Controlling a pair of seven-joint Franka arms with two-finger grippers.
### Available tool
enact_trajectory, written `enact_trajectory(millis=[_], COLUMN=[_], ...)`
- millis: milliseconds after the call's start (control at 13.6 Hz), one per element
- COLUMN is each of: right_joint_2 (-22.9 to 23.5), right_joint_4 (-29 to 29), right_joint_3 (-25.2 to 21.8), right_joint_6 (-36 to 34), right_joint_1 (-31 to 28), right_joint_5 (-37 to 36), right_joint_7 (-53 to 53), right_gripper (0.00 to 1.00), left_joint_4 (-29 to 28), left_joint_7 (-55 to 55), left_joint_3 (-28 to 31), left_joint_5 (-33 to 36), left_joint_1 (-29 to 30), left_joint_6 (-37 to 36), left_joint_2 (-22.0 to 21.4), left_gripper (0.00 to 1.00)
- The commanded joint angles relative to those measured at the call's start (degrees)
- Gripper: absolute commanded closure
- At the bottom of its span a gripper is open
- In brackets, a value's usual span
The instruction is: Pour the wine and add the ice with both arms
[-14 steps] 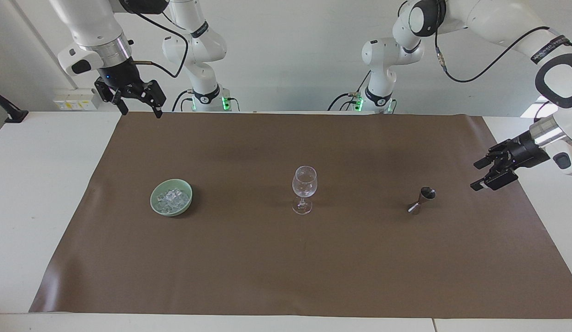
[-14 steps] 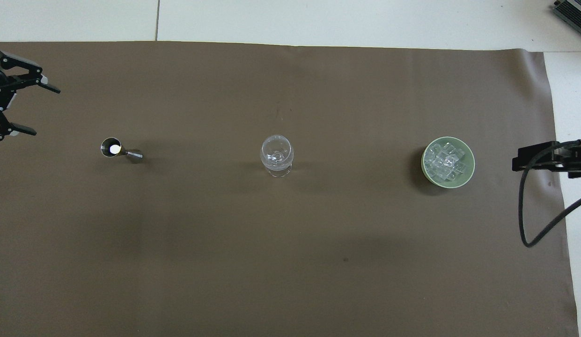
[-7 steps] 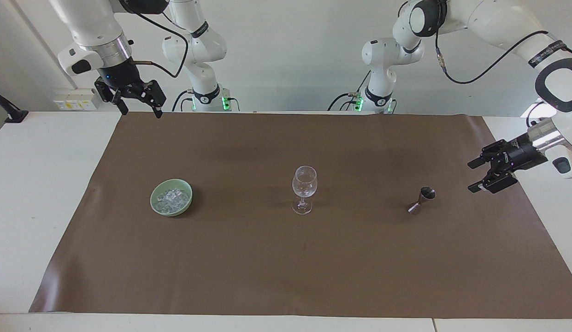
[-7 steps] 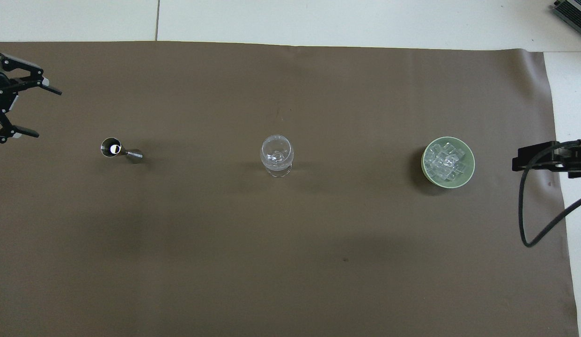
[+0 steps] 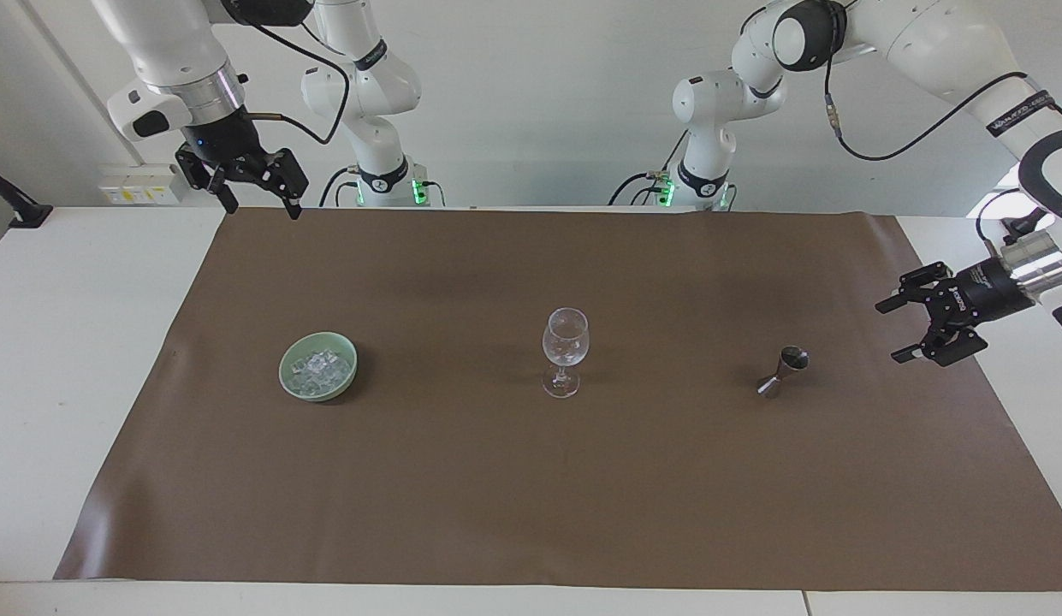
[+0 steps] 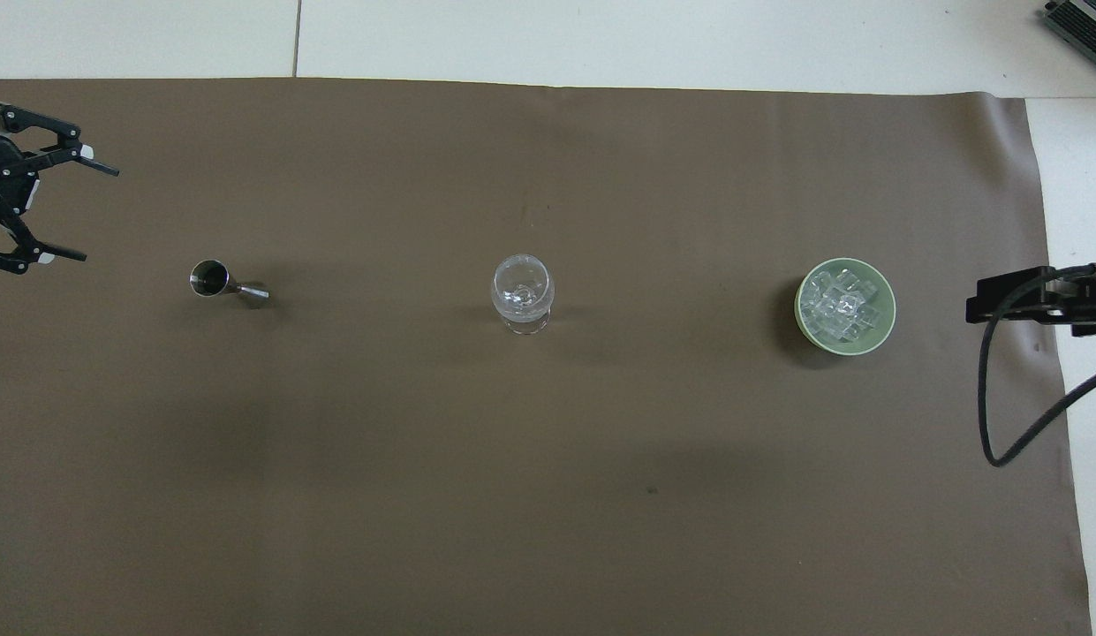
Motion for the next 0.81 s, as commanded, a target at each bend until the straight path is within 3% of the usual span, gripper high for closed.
enact_trajectory(millis=[0,221,735], right_joint_2=[-0.24,-0.24,-0.24], right_joint_4=[-0.1,-0.02,-0.1], right_joint_3=[-0.17,-0.08,-0.17], right_joint_6=[-0.81,-0.81,-0.81], right_joint_1=[0.02,0.02,0.02], right_joint_5=[-0.16,-0.16,-0.16], right_joint_7=[-1.06,-1.06,-1.06], right_gripper=[0.0,0.0,0.0], left_joint_4=[-4.38,-9.3,-20.9], left_joint_7=[-5.68,-9.21,-5.37], left_joint_3=[-0.18,-0.18,-0.27], left_joint_5=[-4.44,-9.09,-14.99], left_joint_1=[1.72,2.85,4.0], left_joint_6=[2.32,5.12,9.87], left_joint_2=[-0.47,-0.55,-1.08], left_gripper=[0.0,0.0,0.0])
